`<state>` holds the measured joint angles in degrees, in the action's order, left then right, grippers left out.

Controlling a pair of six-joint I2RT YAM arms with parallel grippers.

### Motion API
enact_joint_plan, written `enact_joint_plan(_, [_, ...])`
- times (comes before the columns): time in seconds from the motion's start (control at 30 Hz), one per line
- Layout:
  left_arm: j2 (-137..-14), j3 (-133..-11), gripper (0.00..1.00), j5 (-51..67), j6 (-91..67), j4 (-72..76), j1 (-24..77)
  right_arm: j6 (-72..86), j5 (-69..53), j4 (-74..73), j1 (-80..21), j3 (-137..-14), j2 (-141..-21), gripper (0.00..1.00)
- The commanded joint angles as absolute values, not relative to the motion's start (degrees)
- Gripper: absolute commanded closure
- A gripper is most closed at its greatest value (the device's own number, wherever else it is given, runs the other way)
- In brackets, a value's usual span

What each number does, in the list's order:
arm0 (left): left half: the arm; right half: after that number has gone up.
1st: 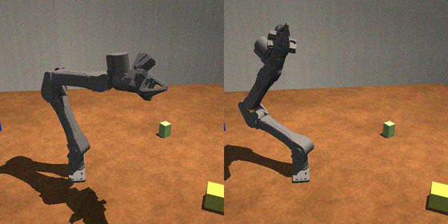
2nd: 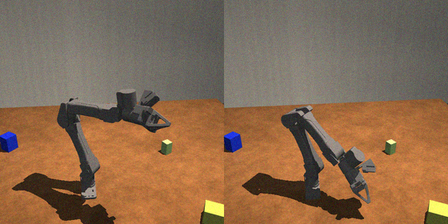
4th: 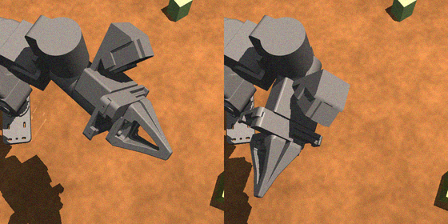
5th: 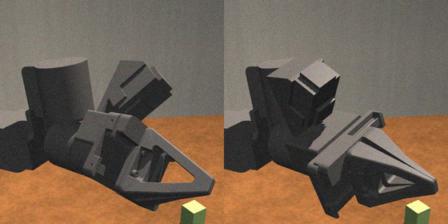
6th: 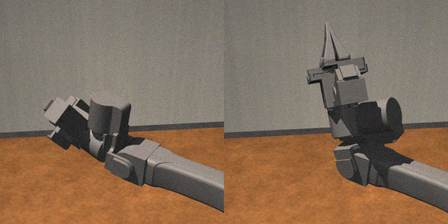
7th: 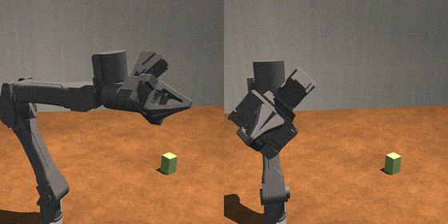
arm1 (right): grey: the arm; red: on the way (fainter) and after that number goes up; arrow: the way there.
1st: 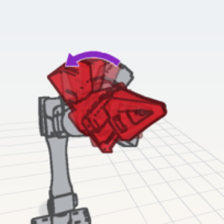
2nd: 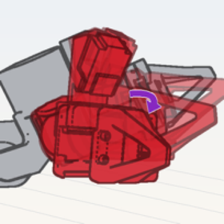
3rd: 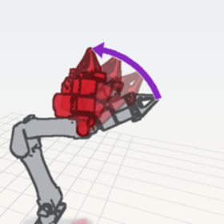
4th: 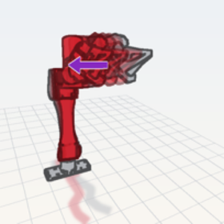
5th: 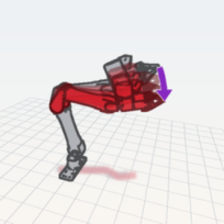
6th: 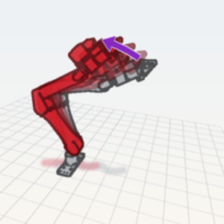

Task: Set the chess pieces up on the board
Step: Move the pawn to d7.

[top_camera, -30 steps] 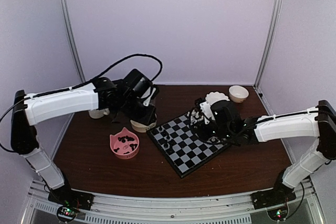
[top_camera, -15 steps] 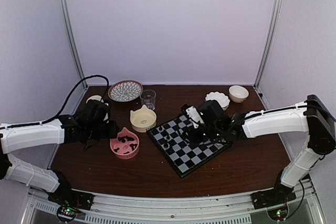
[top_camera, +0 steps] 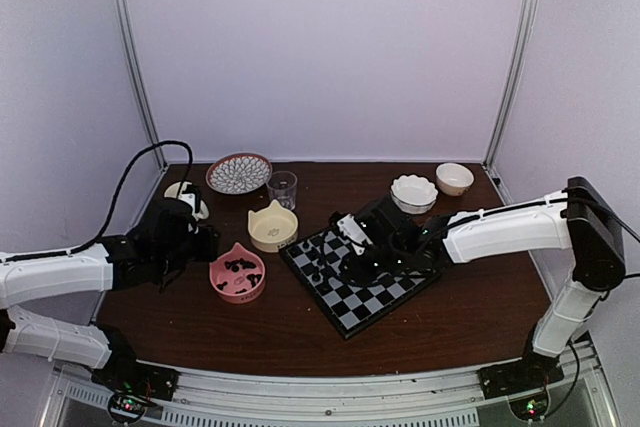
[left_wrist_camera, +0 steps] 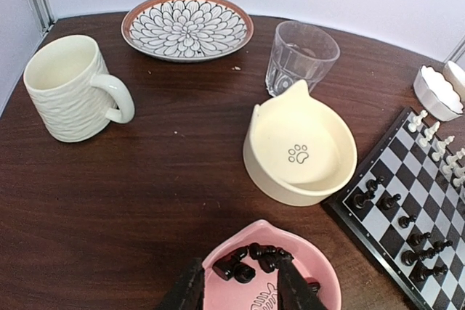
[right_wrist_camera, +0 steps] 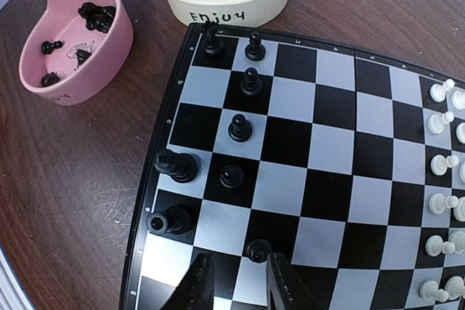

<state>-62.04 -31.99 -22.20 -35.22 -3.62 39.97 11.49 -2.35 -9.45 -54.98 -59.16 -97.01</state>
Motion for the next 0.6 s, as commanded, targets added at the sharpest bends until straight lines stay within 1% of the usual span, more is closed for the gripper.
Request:
enact_joint_plan(0.0, [-61.75,-31.29,0.65,-22.81,-33.15,-0.35,39.99,10.31,-0.36,-12.4,-55.46,-61.45,-99.2,0.72])
enact_joint_plan(0.37, [-60.74,-31.21,0.64,-22.47,-33.92,0.58,39.99,10.05,-0.26,-14.11,-55.58,-63.65,-103.06,0.74])
enact_joint_plan(0.57, [-59.65,-31.03,0.63,-22.48,-34.01,0.35,39.97,10.03,0.88,-13.97,-55.55,-63.8,-103.82,0.8])
